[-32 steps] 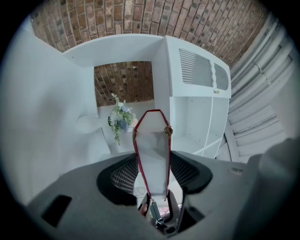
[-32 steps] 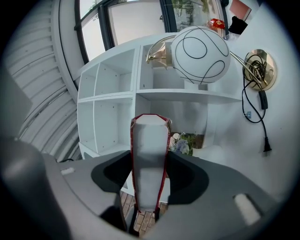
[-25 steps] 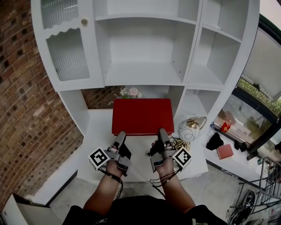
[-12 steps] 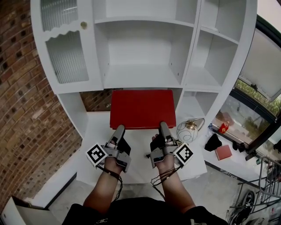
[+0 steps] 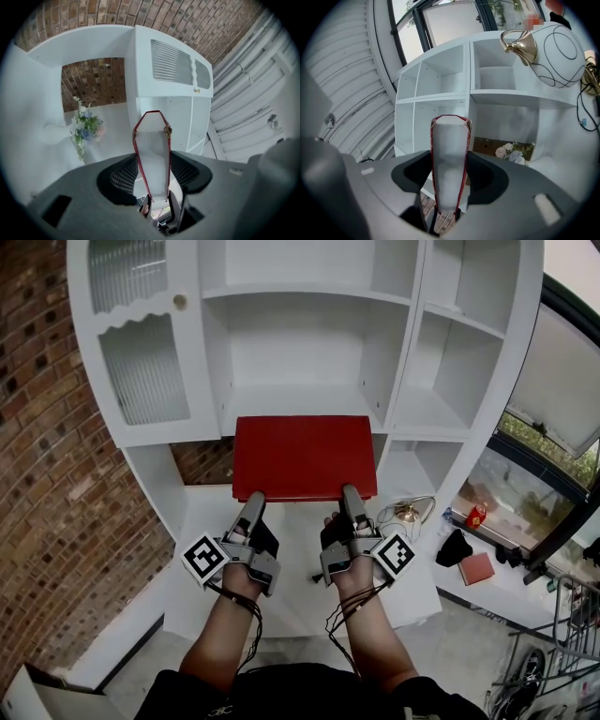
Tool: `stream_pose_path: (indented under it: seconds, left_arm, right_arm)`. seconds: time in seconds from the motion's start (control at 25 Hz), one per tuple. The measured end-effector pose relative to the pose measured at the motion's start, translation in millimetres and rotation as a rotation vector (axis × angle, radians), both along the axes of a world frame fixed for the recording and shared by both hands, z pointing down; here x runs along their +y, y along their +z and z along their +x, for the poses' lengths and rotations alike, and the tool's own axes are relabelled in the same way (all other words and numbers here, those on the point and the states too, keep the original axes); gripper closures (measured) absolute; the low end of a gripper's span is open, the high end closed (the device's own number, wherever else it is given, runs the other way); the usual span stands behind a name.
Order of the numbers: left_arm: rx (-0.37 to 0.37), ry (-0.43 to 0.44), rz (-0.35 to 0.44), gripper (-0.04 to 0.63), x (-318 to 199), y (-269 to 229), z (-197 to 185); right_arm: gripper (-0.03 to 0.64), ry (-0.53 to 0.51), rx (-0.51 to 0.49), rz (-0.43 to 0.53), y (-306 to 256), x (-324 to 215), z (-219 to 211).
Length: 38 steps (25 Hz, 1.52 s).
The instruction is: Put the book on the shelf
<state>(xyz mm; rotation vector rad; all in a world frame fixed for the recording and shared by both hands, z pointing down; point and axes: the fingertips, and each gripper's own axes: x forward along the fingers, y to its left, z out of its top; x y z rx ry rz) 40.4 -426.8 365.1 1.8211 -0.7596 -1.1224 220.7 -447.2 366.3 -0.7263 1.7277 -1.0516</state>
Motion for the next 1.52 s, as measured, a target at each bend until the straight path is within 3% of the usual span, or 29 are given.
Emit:
stream_pose_path:
  seconds: [0.88,1.52]
  left_arm:
    - [-0.036,-0.049,-0.058,0.368,-74.2,-17.1,-8.4]
    - [-0.012,-0.072,-0.084,0.365,-120.2,-40.2,-20.6]
  right_arm:
    - [0.374,-0.012,-0.031,-0.093,-14.9,-73.5,-4.6]
    - [0.371,-0.038,-0.032,-0.108,-40.0,-120.9,-17.1]
